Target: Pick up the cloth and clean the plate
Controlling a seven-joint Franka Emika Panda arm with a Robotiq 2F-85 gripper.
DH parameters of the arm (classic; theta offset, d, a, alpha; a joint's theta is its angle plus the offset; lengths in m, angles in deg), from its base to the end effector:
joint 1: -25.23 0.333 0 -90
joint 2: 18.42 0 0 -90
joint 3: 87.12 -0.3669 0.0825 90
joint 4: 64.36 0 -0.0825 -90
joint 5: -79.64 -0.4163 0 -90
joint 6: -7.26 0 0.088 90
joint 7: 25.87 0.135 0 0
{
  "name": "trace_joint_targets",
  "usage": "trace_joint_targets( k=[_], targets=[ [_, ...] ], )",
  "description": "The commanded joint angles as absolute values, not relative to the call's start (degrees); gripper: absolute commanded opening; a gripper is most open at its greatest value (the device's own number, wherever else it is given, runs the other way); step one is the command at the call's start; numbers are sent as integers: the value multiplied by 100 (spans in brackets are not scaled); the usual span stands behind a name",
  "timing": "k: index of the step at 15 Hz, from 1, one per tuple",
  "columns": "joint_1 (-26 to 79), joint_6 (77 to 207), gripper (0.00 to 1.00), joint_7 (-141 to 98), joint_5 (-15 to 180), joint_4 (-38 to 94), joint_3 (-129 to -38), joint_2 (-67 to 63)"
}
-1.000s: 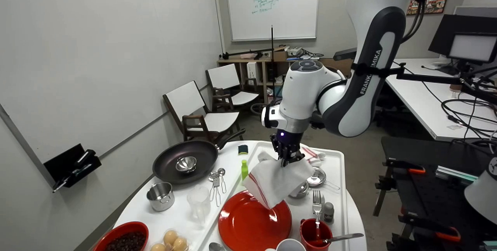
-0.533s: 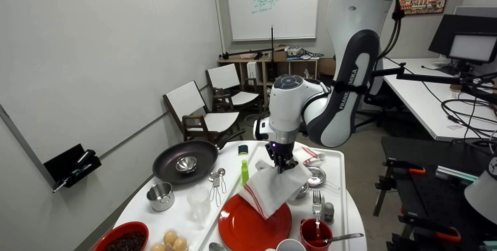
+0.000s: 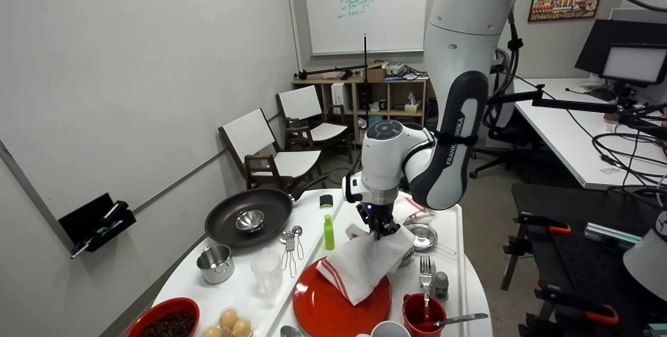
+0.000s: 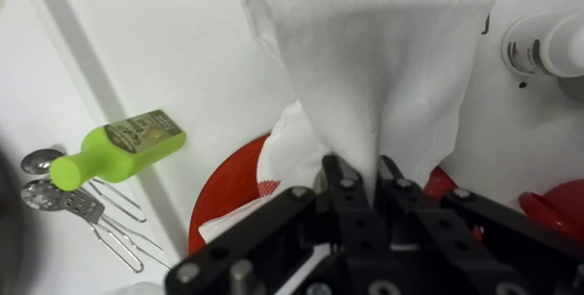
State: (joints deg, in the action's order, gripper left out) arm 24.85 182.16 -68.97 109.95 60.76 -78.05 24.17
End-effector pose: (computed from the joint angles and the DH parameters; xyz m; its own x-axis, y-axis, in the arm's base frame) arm 0.5706 -0.0645 0.0342 0.4055 0.9082 -0.1034 0.9057 -0.3838 0.1798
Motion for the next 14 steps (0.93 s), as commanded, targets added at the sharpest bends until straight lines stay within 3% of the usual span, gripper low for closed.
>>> trace_joint_targets(
  k=[1, 14],
  targets=[
    [2542, 18603, 3, -7032, 11311, 5972, -7724, 2606],
    [2961, 18976, 3, -6910, 11416, 5966, -7350, 2692]
  ],
)
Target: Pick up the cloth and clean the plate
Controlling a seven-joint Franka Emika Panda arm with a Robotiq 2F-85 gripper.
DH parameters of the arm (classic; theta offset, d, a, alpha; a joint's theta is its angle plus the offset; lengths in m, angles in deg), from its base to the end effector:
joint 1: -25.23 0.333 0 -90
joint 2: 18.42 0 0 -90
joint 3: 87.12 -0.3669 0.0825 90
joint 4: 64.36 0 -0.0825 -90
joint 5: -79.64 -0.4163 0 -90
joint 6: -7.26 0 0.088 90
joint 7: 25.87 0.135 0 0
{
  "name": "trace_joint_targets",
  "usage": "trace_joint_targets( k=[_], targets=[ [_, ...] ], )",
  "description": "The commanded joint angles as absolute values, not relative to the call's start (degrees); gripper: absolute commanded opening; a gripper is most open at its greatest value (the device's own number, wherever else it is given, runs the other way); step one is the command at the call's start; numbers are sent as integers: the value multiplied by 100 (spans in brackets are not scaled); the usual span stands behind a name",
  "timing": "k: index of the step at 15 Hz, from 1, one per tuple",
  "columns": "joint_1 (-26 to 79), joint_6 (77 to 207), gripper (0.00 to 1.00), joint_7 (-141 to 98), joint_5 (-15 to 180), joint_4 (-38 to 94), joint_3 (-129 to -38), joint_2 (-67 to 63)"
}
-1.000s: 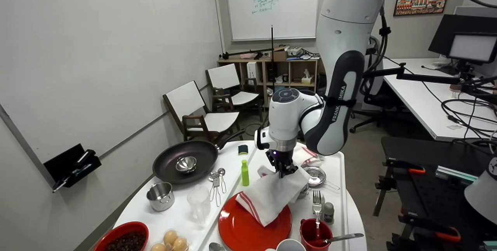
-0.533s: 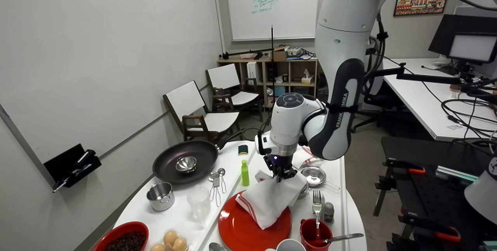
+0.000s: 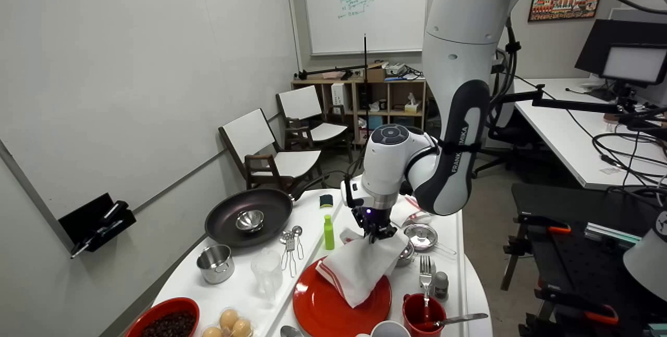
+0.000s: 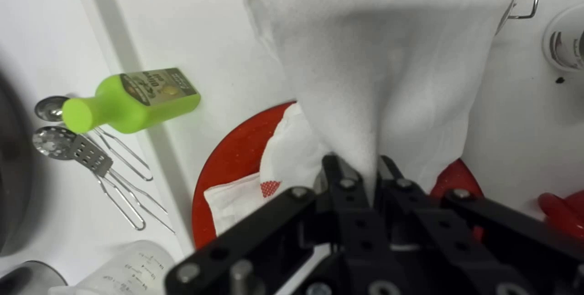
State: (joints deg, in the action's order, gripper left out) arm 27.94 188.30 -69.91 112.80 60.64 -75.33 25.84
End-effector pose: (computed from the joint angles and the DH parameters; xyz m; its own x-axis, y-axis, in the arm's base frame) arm 0.5739 -0.0519 0.0297 0.3117 0.9465 -0.0832 0.9294 -0.2855 0.2338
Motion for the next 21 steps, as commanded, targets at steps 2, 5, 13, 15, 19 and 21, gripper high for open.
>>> trace_joint_targets(
  k=[2, 5, 13, 15, 19, 21],
  targets=[
    [3033, 19008, 3, -6895, 11409, 5967, -7279, 2706],
    [2902, 18892, 8, -6935, 11361, 6046, -7405, 2622],
    [2933, 18906, 8, -6934, 11362, 6042, -7377, 2637],
    [2933, 18906, 8, -6934, 11362, 6041, -7376, 2637],
    [2934, 18906, 2, -6934, 11362, 6041, -7376, 2637],
    [2844, 18847, 2, -6964, 11349, 6008, -7512, 2685]
  ],
)
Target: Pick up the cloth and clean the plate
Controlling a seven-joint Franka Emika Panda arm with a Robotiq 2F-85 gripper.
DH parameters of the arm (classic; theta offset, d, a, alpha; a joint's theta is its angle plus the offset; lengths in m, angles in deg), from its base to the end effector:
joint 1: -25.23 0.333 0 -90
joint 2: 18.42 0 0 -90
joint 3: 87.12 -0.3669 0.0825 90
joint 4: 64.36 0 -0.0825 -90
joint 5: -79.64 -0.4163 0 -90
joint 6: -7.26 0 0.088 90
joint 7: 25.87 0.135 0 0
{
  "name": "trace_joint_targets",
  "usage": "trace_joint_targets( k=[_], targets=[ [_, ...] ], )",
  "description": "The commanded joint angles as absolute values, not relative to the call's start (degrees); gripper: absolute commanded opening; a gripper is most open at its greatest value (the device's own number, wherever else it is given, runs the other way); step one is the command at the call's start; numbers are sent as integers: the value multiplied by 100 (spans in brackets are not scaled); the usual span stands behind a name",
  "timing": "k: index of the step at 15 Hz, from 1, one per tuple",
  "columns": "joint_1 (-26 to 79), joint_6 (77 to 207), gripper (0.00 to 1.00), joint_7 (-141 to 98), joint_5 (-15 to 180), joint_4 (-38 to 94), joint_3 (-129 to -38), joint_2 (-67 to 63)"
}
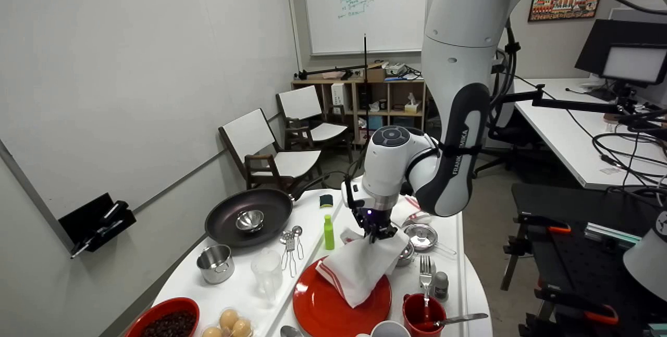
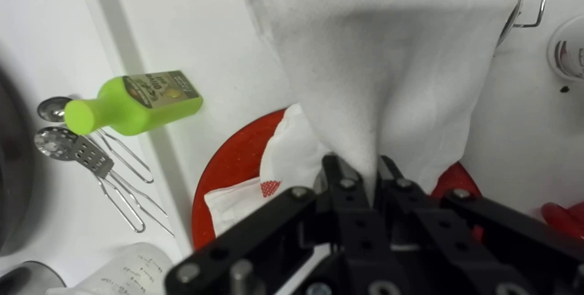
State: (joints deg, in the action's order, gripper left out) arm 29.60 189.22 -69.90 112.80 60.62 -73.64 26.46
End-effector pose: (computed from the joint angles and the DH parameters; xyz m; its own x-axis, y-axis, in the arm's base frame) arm 0.5732 -0.0526 0.0271 0.3011 0.9488 -0.0951 0.9316 -0.2714 0.2420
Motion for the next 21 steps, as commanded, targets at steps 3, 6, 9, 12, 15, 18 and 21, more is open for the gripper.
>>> trace_joint_targets(
  k=[3, 6, 9, 12, 15, 18, 21],
  targets=[
    [2658, 18816, 3, -6978, 11302, 6001, -7844, 2744],
    [2537, 18818, 2, -6937, 11238, 5997, -8153, 2819],
    [2441, 18968, 2, -6639, 11002, 5992, -8410, 2926],
    [2297, 19137, 3, -6119, 10611, 5958, -8676, 3043],
    [2018, 19182, 3, -5665, 10299, 5892, -9051, 3190],
    [1743, 19291, 2, -5205, 10095, 5798, -9401, 3394],
    [1641, 19433, 2, -4855, 9968, 5657, -9527, 3569]
  ],
)
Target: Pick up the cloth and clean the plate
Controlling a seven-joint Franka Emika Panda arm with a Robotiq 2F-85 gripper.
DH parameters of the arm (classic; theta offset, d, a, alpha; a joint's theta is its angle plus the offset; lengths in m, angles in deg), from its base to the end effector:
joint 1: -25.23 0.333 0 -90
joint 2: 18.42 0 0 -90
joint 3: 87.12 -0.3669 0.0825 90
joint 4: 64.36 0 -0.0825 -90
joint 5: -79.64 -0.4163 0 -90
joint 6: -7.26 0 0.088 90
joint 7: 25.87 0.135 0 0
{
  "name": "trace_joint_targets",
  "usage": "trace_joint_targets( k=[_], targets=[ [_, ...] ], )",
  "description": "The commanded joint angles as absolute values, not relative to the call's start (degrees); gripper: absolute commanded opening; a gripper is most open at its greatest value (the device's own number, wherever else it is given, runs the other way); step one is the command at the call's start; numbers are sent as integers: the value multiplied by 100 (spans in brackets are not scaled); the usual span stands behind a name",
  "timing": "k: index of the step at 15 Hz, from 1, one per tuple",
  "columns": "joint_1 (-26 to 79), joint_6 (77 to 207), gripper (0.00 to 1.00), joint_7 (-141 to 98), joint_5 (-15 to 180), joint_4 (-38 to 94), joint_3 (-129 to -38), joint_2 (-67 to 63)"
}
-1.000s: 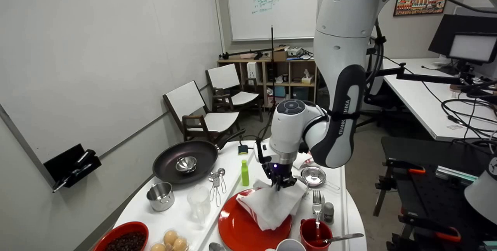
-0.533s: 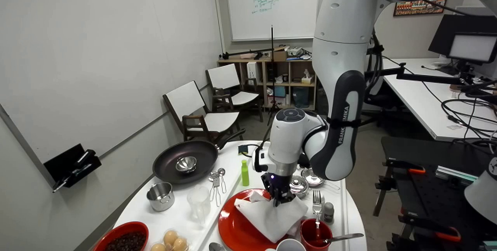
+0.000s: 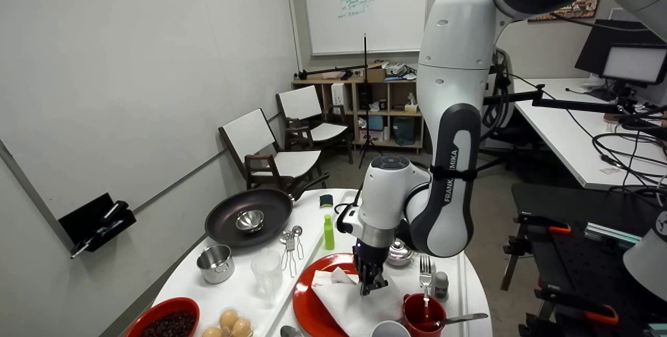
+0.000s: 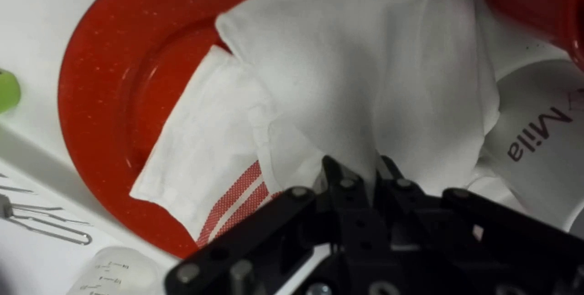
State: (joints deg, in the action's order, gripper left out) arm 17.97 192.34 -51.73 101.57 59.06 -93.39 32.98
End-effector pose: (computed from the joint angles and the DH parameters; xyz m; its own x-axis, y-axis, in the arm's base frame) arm 0.5655 0.0348 -0.0214 0.6993 0.6850 0.2042 0.6915 -0.7207 0.0495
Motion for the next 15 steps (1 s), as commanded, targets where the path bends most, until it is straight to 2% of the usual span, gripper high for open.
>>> trace_joint_targets(
  k=[1, 15],
  targets=[
    [1589, 19439, 2, -4765, 9936, 5611, -9578, 3607],
    [1582, 18259, 3, -4170, 9261, 3737, -9770, 4503]
  ],
)
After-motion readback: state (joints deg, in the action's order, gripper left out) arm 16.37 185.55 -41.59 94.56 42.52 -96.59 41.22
